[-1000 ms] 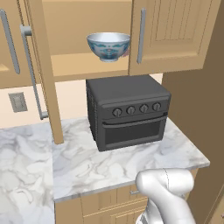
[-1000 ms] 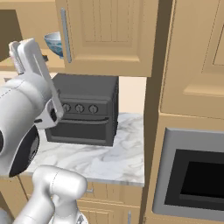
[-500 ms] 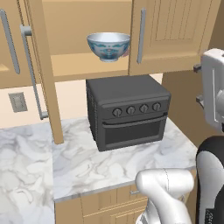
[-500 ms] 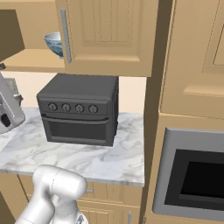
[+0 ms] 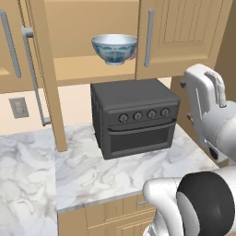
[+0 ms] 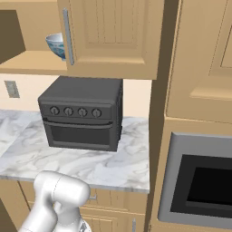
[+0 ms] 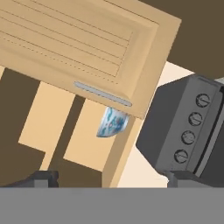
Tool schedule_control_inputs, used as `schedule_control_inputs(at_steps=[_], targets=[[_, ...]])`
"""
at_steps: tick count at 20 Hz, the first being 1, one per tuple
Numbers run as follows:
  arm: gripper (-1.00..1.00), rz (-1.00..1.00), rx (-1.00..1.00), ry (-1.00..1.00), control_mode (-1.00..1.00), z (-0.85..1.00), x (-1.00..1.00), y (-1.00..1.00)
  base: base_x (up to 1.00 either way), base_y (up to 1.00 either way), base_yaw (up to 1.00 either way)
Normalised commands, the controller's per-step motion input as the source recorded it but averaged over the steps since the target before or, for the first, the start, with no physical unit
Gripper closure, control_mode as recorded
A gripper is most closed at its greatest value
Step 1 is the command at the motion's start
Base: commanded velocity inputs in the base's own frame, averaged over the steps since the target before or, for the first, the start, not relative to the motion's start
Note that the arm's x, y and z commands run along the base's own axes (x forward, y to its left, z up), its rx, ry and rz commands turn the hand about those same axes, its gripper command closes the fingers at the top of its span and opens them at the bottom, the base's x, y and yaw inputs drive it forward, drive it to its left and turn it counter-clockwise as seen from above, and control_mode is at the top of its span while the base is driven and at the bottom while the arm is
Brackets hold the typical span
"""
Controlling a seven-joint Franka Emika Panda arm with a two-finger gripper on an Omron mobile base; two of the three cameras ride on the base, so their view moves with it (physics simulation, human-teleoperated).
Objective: Pick the mug and place it in the sink. Pick the bowl and place it in the open cabinet and then close the cabinet.
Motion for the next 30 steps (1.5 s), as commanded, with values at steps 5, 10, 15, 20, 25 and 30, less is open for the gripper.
schedule_control_inputs(at_steps=[5,10,15,20,25,30], targets=[[-1.0,-0.03,-0.05,0.0,-1.0,0.0,-0.28,0.67,0.0,0.0,0.0],[-1.0,-0.06,0.0,0.0,-1.0,0.0,-0.5,0.45,0.0,0.0,0.0],[-1.0,-0.08,0.0,-0.01,-1.0,0.0,-0.54,0.51,0.0,0.0,0.0],[-1.0,-0.03,-0.01,-0.02,-1.0,0.02,-0.34,0.56,0.0,0.0,0.0],[-1.0,0.0,-0.12,0.0,-1.0,0.04,-0.04,0.71,0.0,0.0,0.0],[-1.0,0.0,-0.13,0.0,-1.0,0.0,-0.01,0.74,0.0,0.0,0.0]])
